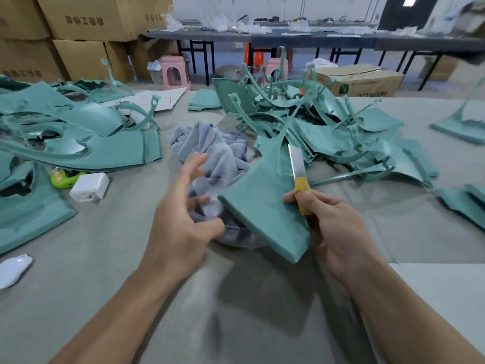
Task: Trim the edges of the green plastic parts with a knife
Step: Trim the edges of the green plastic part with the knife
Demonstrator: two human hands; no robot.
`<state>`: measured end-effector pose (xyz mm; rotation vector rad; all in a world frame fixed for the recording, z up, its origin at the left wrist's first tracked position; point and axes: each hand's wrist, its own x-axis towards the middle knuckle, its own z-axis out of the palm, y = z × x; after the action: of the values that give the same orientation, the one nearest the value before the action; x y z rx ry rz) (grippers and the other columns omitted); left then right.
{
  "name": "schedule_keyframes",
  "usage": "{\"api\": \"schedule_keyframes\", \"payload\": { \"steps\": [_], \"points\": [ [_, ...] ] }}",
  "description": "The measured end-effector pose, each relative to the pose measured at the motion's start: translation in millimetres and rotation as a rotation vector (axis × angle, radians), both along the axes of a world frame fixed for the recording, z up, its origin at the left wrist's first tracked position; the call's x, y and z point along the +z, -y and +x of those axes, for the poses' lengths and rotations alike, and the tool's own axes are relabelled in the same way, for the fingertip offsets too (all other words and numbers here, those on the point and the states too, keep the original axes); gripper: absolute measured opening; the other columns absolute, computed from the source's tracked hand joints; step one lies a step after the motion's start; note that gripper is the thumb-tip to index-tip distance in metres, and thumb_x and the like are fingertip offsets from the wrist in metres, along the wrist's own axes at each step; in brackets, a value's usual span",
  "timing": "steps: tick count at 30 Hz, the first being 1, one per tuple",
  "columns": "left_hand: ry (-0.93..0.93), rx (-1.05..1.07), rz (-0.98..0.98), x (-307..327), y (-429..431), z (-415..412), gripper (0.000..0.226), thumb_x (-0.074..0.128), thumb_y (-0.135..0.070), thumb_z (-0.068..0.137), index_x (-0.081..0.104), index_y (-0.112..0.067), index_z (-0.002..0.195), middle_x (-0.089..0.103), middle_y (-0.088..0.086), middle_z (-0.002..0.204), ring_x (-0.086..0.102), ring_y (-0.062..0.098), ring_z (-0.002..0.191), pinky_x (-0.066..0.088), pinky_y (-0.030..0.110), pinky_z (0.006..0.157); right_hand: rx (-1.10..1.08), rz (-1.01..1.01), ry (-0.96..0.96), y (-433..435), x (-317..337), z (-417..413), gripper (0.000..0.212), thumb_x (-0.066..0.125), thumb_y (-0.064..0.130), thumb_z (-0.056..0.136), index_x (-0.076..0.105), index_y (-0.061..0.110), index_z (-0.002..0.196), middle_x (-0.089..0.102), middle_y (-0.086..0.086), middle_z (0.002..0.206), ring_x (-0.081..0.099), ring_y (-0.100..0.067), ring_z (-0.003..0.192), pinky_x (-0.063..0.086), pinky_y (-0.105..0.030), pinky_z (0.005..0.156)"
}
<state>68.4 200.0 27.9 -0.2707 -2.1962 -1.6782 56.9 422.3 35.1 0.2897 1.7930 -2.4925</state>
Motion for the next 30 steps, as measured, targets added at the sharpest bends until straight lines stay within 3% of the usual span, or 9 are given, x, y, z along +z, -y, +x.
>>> {"api": "schedule_keyframes", "payload": {
  "steps": [3, 5, 8, 11, 16, 19, 22, 26, 30],
  "points": [
    [-0.297, 0.088, -0.734, -2.6, -5.1, -0.3, 0.089, 0.065, -0.002, 0.059, 0.054, -0.031, 0.143, 0.03, -0.011, 0.163, 0.029, 0.011, 0.15, 0.029, 0.024, 0.119, 0.071, 0.06, 0.002, 4.3, 1.0, 2.0, 0.031, 0.064, 0.014, 0.096, 0.082, 0.012, 0.07, 0.077, -0.008, 0.081, 0.071, -0.015, 0.07, 0.063, -0.03, 0.066],
    [-0.298, 0.041, -0.851, -7.0, -18.0, -1.2, 0.077, 0.066, 0.0, 0.062, 0.063, -0.022, 0.136, 0.042, -0.002, 0.157, 0.034, 0.021, 0.148, 0.024, 0.041, 0.123, 0.107, 0.036, 0.002, 8.3, 3.2, 5.7, 0.026, 0.066, 0.015, 0.094, 0.082, 0.011, 0.074, 0.076, -0.009, 0.083, 0.072, -0.016, 0.07, 0.06, -0.027, 0.061],
    [-0.107, -0.056, -0.693, -13.2, -25.8, -1.2, 0.068, 0.051, -0.001, 0.069, 0.066, -0.02, 0.133, 0.062, -0.005, 0.138, 0.049, 0.008, 0.133, 0.021, 0.019, 0.12, -0.011, -0.061, -0.063, 2.8, 7.9, 5.6, 0.021, 0.069, 0.019, 0.089, 0.082, 0.013, 0.074, 0.079, -0.003, 0.091, 0.073, -0.015, 0.081, 0.062, -0.032, 0.07],
    [-0.041, 0.008, -0.494, -15.3, -20.2, -3.6, 0.052, 0.057, -0.004, 0.088, 0.068, -0.033, 0.13, 0.067, -0.021, 0.127, 0.055, -0.01, 0.118, 0.033, 0.001, 0.1, -0.121, 0.129, -0.265, -11.9, 10.1, 6.6, 0.031, 0.061, 0.014, 0.098, 0.08, 0.015, 0.073, 0.075, -0.006, 0.084, 0.062, -0.018, 0.08, 0.047, -0.034, 0.076],
    [-0.071, 0.078, -0.316, -12.0, -21.8, -4.6, 0.041, 0.068, -0.01, 0.096, 0.066, -0.049, 0.085, 0.058, -0.041, 0.069, 0.053, -0.022, 0.067, 0.034, -0.005, 0.063, 0.229, 0.501, -0.546, -6.2, 7.2, 22.6, 0.026, 0.062, 0.026, 0.091, 0.072, 0.008, 0.076, 0.062, -0.011, 0.059, 0.054, -0.018, 0.058, 0.042, -0.027, 0.059],
    [-0.064, 0.089, -0.272, -9.6, -20.5, -5.1, 0.048, 0.067, -0.02, 0.097, 0.06, -0.064, 0.077, 0.058, -0.037, 0.065, 0.053, -0.018, 0.062, 0.035, -0.002, 0.058, 0.195, 0.653, -0.559, 1.3, 2.8, 22.6, 0.033, 0.06, 0.038, 0.088, 0.069, 0.01, 0.074, 0.06, -0.009, 0.059, 0.053, -0.02, 0.058, 0.041, -0.036, 0.058],
    [-0.053, 0.107, -0.246, -11.4, -17.9, -8.7, 0.03, 0.062, -0.039, 0.097, 0.063, -0.061, 0.078, 0.062, -0.027, 0.063, 0.053, -0.009, 0.057, 0.037, 0.004, 0.055, -0.047, 0.762, -0.467, -0.9, 2.1, 16.8, 0.029, 0.065, 0.028, 0.091, 0.065, 0.01, 0.067, 0.056, -0.01, 0.053, 0.05, -0.023, 0.051, 0.038, -0.038, 0.054],
    [-0.139, 0.094, -0.304, -11.5, -19.3, -9.3, 0.043, 0.065, -0.022, 0.098, 0.061, -0.06, 0.077, 0.056, -0.034, 0.061, 0.05, -0.015, 0.056, 0.032, -0.002, 0.055, -0.024, 0.631, -0.61, 0.9, 9.7, 28.0, 0.036, 0.06, 0.04, 0.086, 0.065, 0.008, 0.07, 0.056, -0.007, 0.055, 0.051, -0.025, 0.054, 0.041, -0.038, 0.054],
    [-0.148, 0.1, -0.331, -13.7, -21.5, -9.0, 0.029, 0.066, -0.015, 0.097, 0.061, -0.041, 0.083, 0.056, -0.039, 0.066, 0.05, -0.02, 0.061, 0.032, -0.006, 0.059, 0.124, 0.68, -0.646, 16.2, 13.0, 34.2, 0.036, 0.06, 0.04, 0.089, 0.062, 0.009, 0.071, 0.051, -0.007, 0.056, 0.043, -0.009, 0.051, 0.035, -0.027, 0.049]
  ]
}}
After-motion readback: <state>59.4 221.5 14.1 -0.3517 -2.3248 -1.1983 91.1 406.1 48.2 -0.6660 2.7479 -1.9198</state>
